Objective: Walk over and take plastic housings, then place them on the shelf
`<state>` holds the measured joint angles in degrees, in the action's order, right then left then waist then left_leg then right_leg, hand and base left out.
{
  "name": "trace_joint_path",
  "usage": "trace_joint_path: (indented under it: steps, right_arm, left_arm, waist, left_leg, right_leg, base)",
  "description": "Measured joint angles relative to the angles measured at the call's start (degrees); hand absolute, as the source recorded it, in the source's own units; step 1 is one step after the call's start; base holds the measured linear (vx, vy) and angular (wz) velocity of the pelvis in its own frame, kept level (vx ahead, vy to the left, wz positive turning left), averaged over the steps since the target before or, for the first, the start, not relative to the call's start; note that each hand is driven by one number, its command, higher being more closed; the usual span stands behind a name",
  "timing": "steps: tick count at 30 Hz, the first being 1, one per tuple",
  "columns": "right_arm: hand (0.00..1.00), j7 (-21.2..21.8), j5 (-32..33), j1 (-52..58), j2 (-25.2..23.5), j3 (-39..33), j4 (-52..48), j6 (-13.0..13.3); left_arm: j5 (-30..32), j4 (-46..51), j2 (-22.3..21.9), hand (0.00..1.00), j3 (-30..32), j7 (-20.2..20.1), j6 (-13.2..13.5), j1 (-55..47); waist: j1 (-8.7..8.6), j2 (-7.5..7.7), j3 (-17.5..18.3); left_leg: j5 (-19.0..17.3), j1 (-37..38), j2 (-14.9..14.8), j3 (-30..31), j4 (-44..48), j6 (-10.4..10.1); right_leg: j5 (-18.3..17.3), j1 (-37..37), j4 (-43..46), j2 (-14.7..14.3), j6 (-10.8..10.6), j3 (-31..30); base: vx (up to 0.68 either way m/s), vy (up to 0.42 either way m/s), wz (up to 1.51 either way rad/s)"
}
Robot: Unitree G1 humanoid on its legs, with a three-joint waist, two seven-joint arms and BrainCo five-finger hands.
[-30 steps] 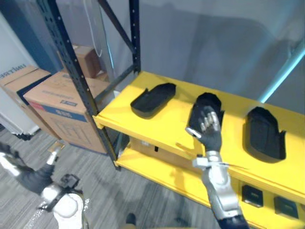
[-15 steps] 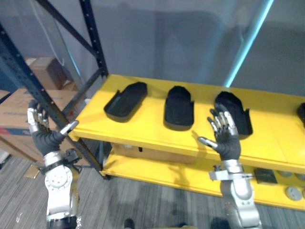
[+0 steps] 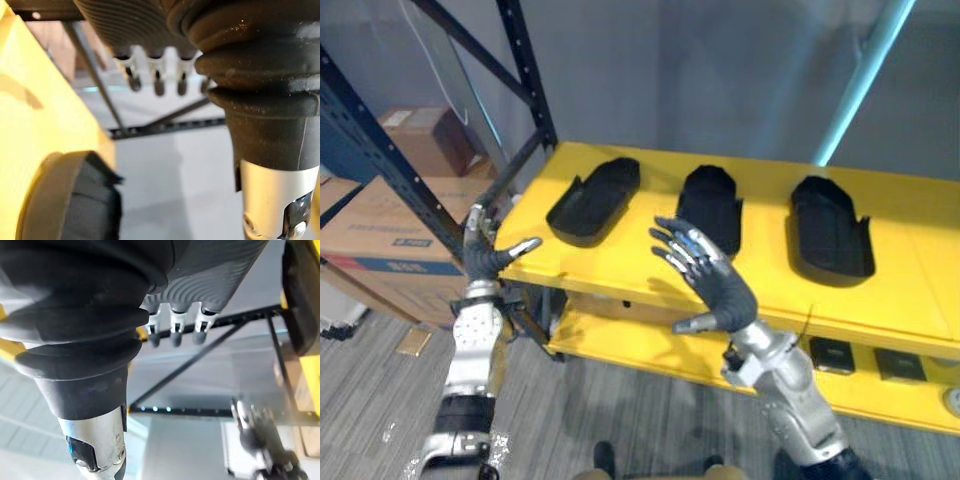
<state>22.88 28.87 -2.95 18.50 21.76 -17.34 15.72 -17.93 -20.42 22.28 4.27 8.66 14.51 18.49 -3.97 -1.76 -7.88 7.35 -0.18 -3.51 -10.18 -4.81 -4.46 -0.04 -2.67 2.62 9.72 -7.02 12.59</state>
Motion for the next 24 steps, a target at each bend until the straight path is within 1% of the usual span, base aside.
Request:
trace_joint_path:
  steps: [1, 3, 4, 6, 8, 11, 14, 15, 18, 20, 22, 24]
  right_arm:
    - [0.00, 0.8, 0.4, -0.3, 0.0, 0.3, 0.0, -0.4]
    - [0.00, 3.4, 2.0, -1.8, -0.1, 3.3, 0.1, -0.9]
    - [0.00, 3.7, 1.9, -2.1, -0.1, 4.3, 0.2, -0.9]
    - [0.00, 4.2, 1.6, -3.5, -0.5, 8.1, 1.4, -0.9]
    - [0.00, 4.1, 0.5, -4.9, -1.0, 9.9, 2.8, -0.9]
    - [0.00, 2.9, -0.6, -6.7, -1.0, 10.6, 3.0, -0.9]
    - [0.00, 1.9, -0.7, -8.9, -1.2, 10.8, 3.1, -0.9]
    - [0.00, 1.9, -0.7, -9.0, -1.1, 10.8, 3.1, -0.9]
    - [0.00, 1.9, -0.6, -8.5, -0.9, 10.8, 3.1, -1.0]
    - [0.00, 2.0, -0.6, -8.4, -0.8, 10.9, 3.0, -1.3]
    - [0.00, 2.0, -0.6, -8.4, -0.8, 11.0, 2.4, -1.7]
    - [0.00, 2.0, -0.6, -8.2, -0.5, 11.1, 2.0, -2.0]
  left_arm:
    - [-0.2, -0.8, 0.0, 0.00, -0.5, 0.0, 0.0, 0.8]
    - [-0.2, -2.4, -0.1, 0.00, -1.7, 0.1, 0.0, 3.7]
    - [-0.2, -2.9, -0.1, 0.00, -2.1, 0.1, 0.0, 4.7]
    - [-0.2, -4.8, -0.1, 0.00, -3.6, 0.1, -0.1, 8.6]
    - [-0.2, -6.6, -0.1, 0.00, -3.9, 0.1, -0.1, 11.0]
    - [-1.8, -10.7, 0.0, 0.00, -5.3, -0.3, -0.1, 14.3]
    - [-1.9, -14.2, 2.1, 0.00, -5.5, -0.1, -0.3, 15.9]
    - [-1.9, -14.6, 2.4, 0.00, -5.5, 0.1, -0.3, 16.0]
    - [-1.8, -15.1, 3.3, 0.00, -5.5, 2.2, -0.4, 16.7]
    - [-1.8, -16.8, 3.6, 0.00, -5.3, 4.7, -0.4, 19.2]
    - [-1.8, -17.1, 4.5, 0.00, -4.8, 5.8, -0.4, 20.4]
    - [-1.8, -17.4, 4.5, 0.00, -4.4, 6.4, -0.4, 22.1]
  waist:
    - [-0.01, -0.21, -0.1]
    - [-0.18, -1.06, -0.7]
    - [-0.16, -1.23, -0.8]
    - [-0.36, -1.60, -1.5]
    - [-0.36, -1.47, -2.8]
    - [-0.10, -1.53, -4.1]
    - [-0.05, -1.14, -6.9]
    - [0.01, -0.99, -7.2]
    - [-0.14, -1.05, -7.7]
    - [-0.08, -1.04, -8.7]
    - [-0.08, -1.08, -9.5]
    - [-0.30, -1.17, -10.5]
  left_leg:
    - [0.0, 0.0, 0.0, 0.0, 0.0, 0.0]
    - [0.3, -1.0, 0.2, 0.2, 0.0, 0.2]
    - [0.4, -1.5, 0.2, 0.3, 0.0, 0.3]
    - [1.3, -3.1, 0.3, 1.6, -0.2, 0.5]
    - [1.7, -3.4, 0.3, 2.5, -0.2, 0.4]
    - [1.9, -5.5, 0.4, 4.1, -0.2, -0.3]
    - [2.3, -6.1, 0.4, 3.9, -0.2, -0.4]
    - [2.3, -6.1, 0.4, 3.5, -0.1, -0.4]
    - [2.6, -7.0, 0.4, 3.0, 0.0, 0.0]
    - [2.7, -7.0, 0.4, 2.6, 0.0, 0.0]
    - [2.6, -7.0, 0.3, 1.7, 0.0, -0.1]
    - [2.6, -7.2, 0.3, 1.6, 0.0, -0.1]
  right_leg:
    - [0.0, 0.1, 0.1, 0.1, 0.0, 0.0]
    - [-0.2, 1.3, 0.7, 0.3, 0.0, 0.1]
    - [-0.4, 1.8, 0.9, 0.3, 0.3, 0.1]
    - [-0.7, 3.0, 2.0, 0.4, 0.2, 1.2]
    - [-1.3, 3.3, 2.9, 0.6, 0.2, 1.8]
    - [-2.2, 5.6, 5.3, 1.2, 0.1, 2.9]
    - [-2.5, 6.9, 7.2, 1.4, 0.2, 2.2]
    - [-2.6, 7.4, 7.5, 1.5, 0.2, 1.6]
    - [-2.4, 9.1, 8.9, 1.6, -0.1, 1.0]
    - [-2.8, 9.8, 10.1, 1.6, 0.0, 0.4]
    - [-3.1, 10.8, 11.0, 1.7, 0.1, -0.4]
    - [-3.7, 11.6, 12.1, 2.1, 0.1, -0.7]
  base:
    - [0.00, 0.000, 0.00]
    - [-0.06, 0.029, 0.03]
    - [-0.07, 0.018, 0.11]
    - [-0.06, 0.007, 0.29]
    - [-0.07, 0.005, 0.31]
    - [-0.07, 0.001, 0.24]
    - [-0.04, -0.005, -0.01]
    - [0.00, -0.006, -0.15]
    - [0.02, -0.016, -0.09]
    - [0.01, -0.015, -0.09]
    - [0.01, -0.013, -0.17]
    - [0.00, -0.006, -0.06]
